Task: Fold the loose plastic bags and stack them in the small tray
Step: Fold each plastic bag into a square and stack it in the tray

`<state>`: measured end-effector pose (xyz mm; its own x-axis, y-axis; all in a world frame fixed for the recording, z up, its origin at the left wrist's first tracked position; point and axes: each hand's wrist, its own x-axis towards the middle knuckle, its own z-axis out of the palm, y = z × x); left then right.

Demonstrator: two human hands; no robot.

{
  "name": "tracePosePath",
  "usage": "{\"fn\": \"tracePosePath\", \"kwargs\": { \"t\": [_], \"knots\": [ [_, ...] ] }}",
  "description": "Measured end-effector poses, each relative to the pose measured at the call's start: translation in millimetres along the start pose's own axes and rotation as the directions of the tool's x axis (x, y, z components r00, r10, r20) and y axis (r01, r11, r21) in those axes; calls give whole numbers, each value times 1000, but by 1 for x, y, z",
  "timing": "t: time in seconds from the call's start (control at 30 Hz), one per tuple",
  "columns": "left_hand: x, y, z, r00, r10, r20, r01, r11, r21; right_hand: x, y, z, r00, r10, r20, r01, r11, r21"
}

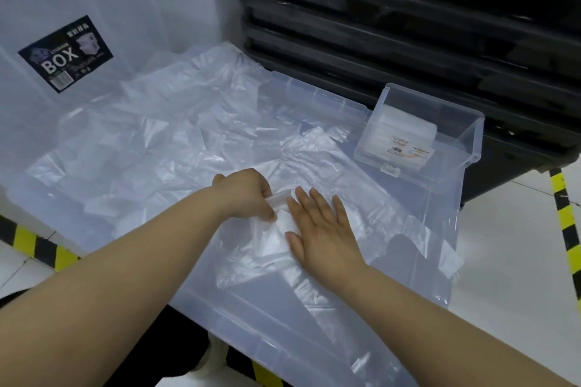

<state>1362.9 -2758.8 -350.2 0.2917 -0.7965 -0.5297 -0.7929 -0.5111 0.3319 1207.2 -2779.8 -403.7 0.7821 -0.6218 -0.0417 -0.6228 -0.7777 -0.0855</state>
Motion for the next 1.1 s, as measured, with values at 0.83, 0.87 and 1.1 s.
{"fn": "tracePosePath", "kwargs": {
  "t": [0.83,0.87,1.1],
  "knots": [
    [-13,50,-25,937,-42,-347,-297,430,-853,18,73,-113,868,458,190,-255,85,963],
    [-11,56,-23,918,-24,-396,-335,486,-807,17,82,-118,848,498,180,-260,96,961],
    [16,95,-8,843,389,-371,-481,854,-197,17,132,-136,675,736,55,-369,272,889]
  ]
}}
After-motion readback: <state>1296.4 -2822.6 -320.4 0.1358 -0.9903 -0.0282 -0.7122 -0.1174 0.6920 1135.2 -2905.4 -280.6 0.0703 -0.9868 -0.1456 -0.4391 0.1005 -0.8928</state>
